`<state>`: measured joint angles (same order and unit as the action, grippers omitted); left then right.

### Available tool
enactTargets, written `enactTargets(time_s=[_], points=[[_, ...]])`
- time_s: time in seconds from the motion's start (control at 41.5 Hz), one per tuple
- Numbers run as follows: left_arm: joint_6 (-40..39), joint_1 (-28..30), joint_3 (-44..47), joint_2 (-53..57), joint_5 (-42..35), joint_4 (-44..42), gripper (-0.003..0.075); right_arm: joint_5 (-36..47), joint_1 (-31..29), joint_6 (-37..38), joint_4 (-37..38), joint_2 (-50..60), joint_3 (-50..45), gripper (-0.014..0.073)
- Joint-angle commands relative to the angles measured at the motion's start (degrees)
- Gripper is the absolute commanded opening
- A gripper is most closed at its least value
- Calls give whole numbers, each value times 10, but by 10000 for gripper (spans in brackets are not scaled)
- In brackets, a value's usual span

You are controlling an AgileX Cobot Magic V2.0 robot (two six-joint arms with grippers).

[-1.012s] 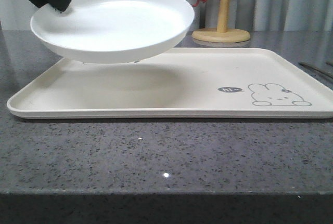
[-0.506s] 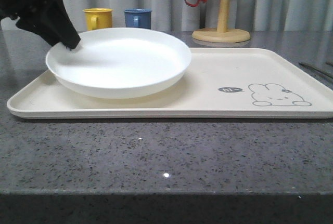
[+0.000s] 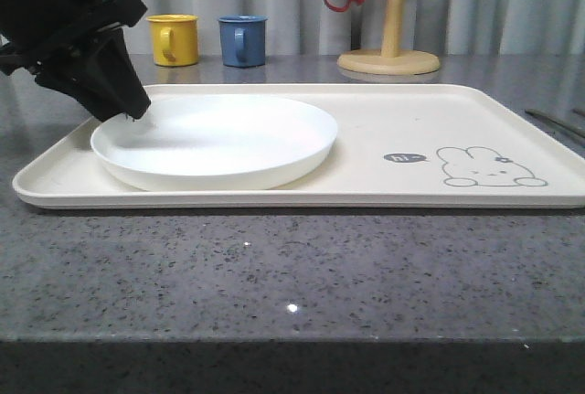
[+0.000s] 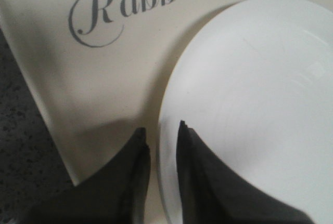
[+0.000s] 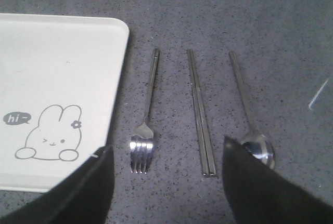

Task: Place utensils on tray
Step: 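Lower the white plate onto the tray near the 'Rabbit' text, release, then raise the left gripper away from the plate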

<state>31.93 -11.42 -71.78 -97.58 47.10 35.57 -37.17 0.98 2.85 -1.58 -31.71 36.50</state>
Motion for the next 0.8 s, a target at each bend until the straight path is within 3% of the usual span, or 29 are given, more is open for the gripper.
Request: enactTargets(time_s=[0.0,0.193,0.434,0.627,0.771], points=[[-6,-5,-20,24,0,25,246,39,-3,-4,6,-6,15,477],[-6,-4,-69,34,61,4,257,39,-3,-4,6,-6,15,477],[-8,-29,-117,127,97,-38,256,39,-3,-4,6,-6,15,477],[-73,-116,-85,219,97,-167,256,39,-3,-4,6,-6,15,477],[-133,-193,-7,296,48,-255,256,39,-3,-4,6,-6,15,477]])
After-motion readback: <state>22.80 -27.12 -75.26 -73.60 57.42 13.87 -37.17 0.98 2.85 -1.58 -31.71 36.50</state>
